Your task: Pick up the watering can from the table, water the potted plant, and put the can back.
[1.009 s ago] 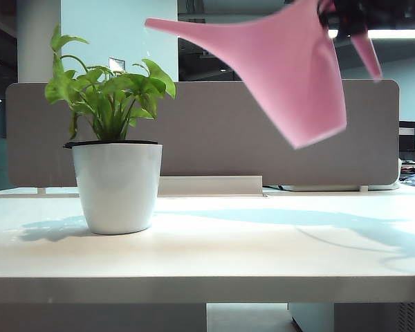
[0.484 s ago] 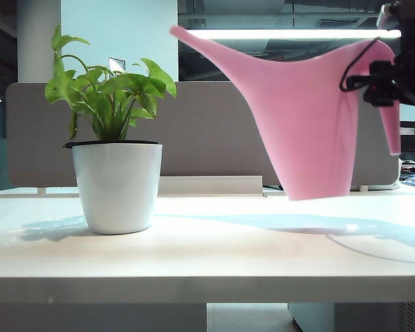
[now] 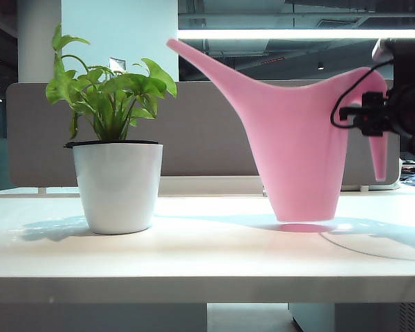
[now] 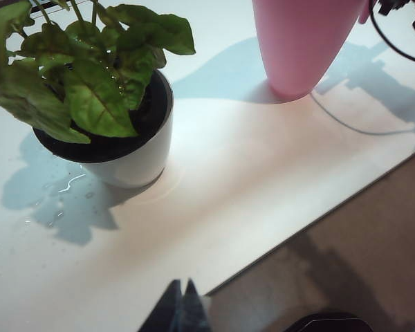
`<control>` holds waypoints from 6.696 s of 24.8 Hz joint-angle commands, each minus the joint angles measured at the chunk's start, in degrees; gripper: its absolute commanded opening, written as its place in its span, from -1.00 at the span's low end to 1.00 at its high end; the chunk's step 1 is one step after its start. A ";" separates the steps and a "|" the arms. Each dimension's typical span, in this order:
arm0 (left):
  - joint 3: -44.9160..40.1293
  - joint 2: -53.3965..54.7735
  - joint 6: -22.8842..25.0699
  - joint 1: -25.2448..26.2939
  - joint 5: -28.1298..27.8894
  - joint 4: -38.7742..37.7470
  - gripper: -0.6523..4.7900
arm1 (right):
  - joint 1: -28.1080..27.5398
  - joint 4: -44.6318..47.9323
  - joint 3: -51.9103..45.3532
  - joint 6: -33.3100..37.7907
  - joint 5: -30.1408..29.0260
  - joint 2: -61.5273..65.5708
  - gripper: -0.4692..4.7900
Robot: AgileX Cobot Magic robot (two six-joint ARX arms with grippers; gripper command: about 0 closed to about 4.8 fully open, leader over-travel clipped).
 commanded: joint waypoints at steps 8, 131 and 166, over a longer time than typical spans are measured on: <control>0.17 -0.11 0.00 0.09 0.17 0.50 -0.78 | 0.11 7.67 0.33 3.04 -2.51 3.85 -0.62; -62.86 -43.25 -0.66 32.74 2.38 44.68 -0.78 | 10.16 -64.74 -31.23 6.10 6.40 -81.55 -0.84; -62.86 -43.25 -0.66 32.72 2.58 44.17 -0.78 | 0.37 -76.52 -35.91 2.71 2.05 -98.88 -0.84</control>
